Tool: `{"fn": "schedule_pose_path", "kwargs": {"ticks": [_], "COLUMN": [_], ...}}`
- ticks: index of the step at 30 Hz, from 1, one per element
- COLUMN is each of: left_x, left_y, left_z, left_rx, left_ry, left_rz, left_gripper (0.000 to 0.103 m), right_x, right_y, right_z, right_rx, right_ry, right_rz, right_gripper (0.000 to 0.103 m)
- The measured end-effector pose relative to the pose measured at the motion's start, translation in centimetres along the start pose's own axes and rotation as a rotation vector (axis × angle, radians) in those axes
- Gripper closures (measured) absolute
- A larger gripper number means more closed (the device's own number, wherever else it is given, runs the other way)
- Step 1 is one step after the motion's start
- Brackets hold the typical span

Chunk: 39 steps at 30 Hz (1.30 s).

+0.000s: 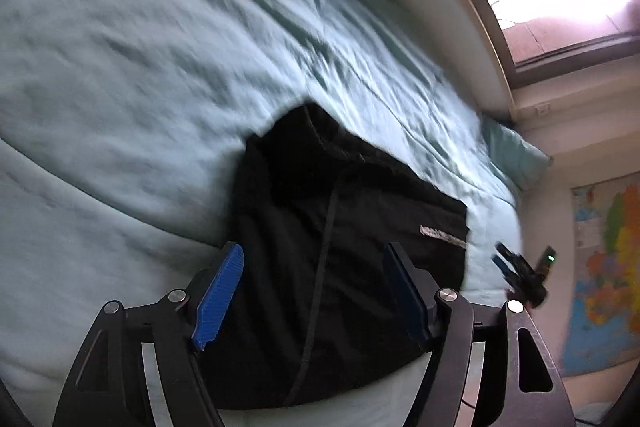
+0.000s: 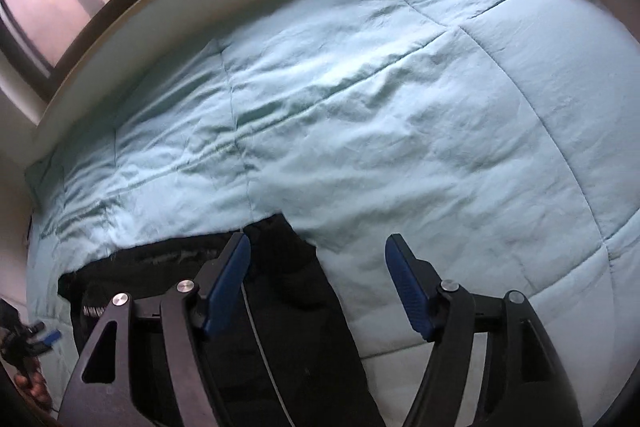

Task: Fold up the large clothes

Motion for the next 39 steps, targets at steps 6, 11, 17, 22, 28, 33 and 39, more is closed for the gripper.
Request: {"fn": "schedule_pose_path", "kwargs": {"ticks": [6, 11, 17, 22, 28, 33, 39], "left_x": [2.3, 4.2, 5.3, 6.3, 6.3, 7.0, 9.8], "left_y": [-2.3, -6.5, -9.9, -11.8, -11.0, -5.4, -6.5], "left_z": [1.1, 0.5, -1.4, -1.8, 0.4, 3.6, 3.1], "left_rx": [0.123, 0.111, 0.067, 0.008, 0.03, 0.075, 0.172], "left_ry": [-0.115, -0.27, -0.311, -0.279, -0.284, -0.301, -0.249], "left_rz": [-0.008, -0.057, -0.173, -0.178, -0.083, 0.082, 0.097], "left_gripper": [0.029, 0.029, 0.029, 0.029, 0.087, 0.089, 0.089], "right_x": [-2.4, -1.8, -0.9, -0.7, -2.2, -1.0, 3.9], "right_y": [-2.5, -5.8, -9.6, -12.5, -8.6, -3.1, -4.4], "right_z": [-1.2, -1.8, -3.7, -4.5, -5.5, -7.4, -10.8], "right_rx": [-0.019, 0.025, 0.062, 0.08, -0.026, -0.077, -0.111], "right_ry": [0.125, 0.198, 0.348, 0.4, 0.474, 0.496, 0.473], "right_rz": [-0.051, -0.117, -0.182, -0.239, -0.043, 0.136, 0.176], "right_gripper": [0.03, 0.03, 0.03, 0.067, 0.081, 0.093, 0.099]}}
Point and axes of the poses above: each gripper's, at about its wrist camera, not at the fingertips, and y roughly against the way its jaws point, z to its right, x to its top, the point moved 2 cm from there along -y, roughly the way its jaws point, and after that the axes turned 15 degrees about -y, right-handed, at the moved point
